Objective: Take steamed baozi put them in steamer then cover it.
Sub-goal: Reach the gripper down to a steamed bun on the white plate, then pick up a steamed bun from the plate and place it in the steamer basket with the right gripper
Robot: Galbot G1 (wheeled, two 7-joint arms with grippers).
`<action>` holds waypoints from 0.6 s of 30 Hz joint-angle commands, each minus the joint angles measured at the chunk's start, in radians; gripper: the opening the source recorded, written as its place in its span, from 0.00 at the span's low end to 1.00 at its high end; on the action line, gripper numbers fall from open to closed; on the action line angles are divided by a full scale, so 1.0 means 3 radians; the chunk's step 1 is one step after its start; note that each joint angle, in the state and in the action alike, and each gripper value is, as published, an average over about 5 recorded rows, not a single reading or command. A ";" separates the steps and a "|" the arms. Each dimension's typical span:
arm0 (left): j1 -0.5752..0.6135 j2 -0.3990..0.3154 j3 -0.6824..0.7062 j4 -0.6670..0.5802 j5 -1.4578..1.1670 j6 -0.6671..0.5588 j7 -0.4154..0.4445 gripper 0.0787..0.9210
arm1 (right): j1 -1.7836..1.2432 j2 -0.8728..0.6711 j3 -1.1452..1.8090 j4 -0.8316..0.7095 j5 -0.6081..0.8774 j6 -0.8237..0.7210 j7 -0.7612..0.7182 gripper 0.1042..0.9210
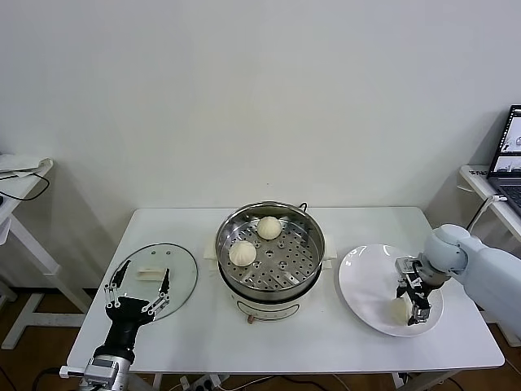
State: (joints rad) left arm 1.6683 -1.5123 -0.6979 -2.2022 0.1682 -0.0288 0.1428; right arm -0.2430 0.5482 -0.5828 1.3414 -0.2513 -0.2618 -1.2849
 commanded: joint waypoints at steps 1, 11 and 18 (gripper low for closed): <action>-0.0002 -0.0001 0.0003 -0.0008 0.0003 0.0000 0.0000 0.88 | -0.0058 0.0027 0.0051 -0.0030 -0.0046 0.0008 0.0013 0.65; -0.0002 -0.0002 0.0009 -0.0030 0.0009 0.0008 -0.0005 0.88 | 0.0111 -0.0068 0.0006 0.0037 0.0123 0.0007 -0.0004 0.60; 0.0001 0.0000 0.0026 -0.0062 0.0018 0.0020 -0.0014 0.88 | 0.1088 -0.0312 -0.0567 0.0188 0.0569 0.0043 -0.0058 0.60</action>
State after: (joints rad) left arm 1.6681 -1.5132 -0.6927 -2.2174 0.1727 -0.0254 0.1398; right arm -0.1599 0.5083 -0.6197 1.3694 -0.1919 -0.2570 -1.2944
